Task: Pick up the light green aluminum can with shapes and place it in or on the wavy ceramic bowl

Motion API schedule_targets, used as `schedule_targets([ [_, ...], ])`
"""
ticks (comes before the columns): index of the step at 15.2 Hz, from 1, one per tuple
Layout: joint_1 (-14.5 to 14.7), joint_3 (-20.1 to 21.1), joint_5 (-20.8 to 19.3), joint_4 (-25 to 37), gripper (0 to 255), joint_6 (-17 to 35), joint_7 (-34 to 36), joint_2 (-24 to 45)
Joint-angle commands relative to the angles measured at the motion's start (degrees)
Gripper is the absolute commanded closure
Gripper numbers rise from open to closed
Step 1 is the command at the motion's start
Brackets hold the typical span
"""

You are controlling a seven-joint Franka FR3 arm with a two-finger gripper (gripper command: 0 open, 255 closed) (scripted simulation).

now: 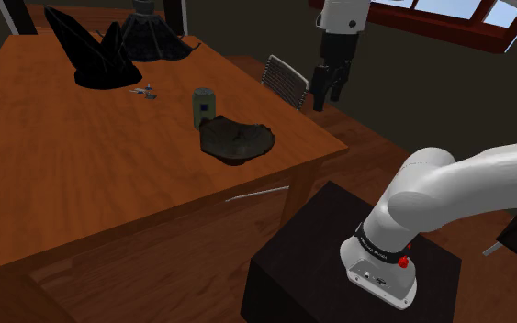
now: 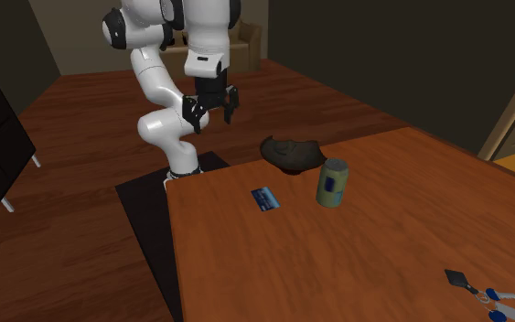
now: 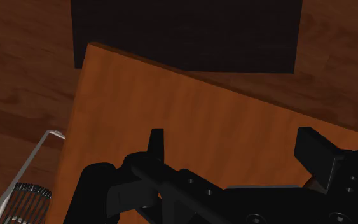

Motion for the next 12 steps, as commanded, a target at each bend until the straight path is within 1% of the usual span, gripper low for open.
schedule_targets([
  [1, 0.0, 0.0, 0.0, 0.0, 0, 0.0, 0.0, 0.0],
  [7, 0.9, 3.9, 2.6, 5.5, 0, 7.2, 4.9, 10.9],
  [12, 1.4, 6.7, 3.3, 12.0, 0, 11.8, 8.9, 20.5],
])
